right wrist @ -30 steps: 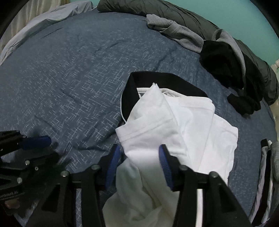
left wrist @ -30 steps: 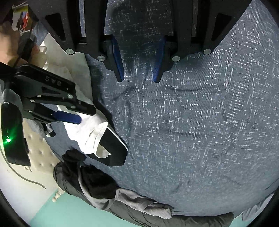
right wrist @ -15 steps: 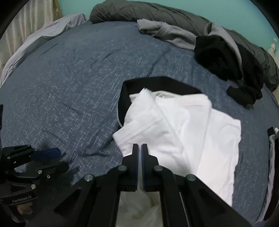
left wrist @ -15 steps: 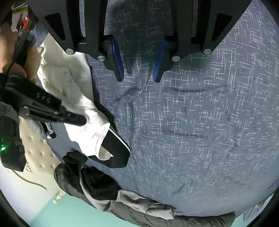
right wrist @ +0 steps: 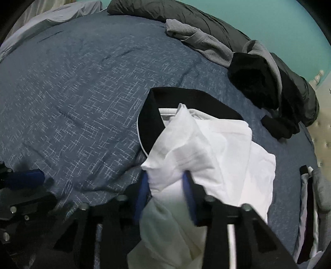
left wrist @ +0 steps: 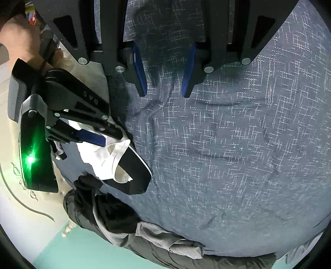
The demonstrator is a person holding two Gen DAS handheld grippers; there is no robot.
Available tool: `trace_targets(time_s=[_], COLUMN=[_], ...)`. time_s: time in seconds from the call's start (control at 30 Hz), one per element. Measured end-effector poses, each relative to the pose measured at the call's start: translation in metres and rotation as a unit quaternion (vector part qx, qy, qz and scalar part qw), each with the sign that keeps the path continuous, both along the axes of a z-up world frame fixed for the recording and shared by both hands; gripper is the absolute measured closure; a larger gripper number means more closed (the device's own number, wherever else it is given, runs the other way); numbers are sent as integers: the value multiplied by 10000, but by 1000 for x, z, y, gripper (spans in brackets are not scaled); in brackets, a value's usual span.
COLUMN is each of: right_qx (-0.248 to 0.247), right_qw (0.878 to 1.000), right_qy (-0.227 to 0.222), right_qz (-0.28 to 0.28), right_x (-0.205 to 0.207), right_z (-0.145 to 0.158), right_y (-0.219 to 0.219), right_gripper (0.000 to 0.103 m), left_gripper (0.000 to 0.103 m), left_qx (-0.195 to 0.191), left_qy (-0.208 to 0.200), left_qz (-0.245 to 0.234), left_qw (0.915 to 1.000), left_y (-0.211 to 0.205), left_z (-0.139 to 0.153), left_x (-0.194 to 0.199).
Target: Fold clothes
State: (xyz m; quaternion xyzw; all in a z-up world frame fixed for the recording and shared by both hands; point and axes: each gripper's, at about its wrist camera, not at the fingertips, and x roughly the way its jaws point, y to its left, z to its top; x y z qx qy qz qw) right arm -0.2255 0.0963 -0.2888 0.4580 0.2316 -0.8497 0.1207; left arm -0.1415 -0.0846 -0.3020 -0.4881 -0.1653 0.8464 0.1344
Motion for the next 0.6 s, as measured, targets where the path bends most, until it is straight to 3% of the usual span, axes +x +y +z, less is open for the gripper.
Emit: trace_targets(time_s=[0.17, 0.6], right_qx=[-224, -1216], right_qw=[9997, 9921], right_qy=[91, 247], right_qz=[21, -171], right_x=[1, -8], right_z=[9, 74], right_y=[8, 63], right_gripper=[98, 99], left_gripper=[65, 65], left_qx=[6, -21], left_qy=[0, -10], left_qz=[19, -12], left_qw=[10000, 10000], left_y=[0, 1], left_z=[0, 0], left_x=[-2, 1])
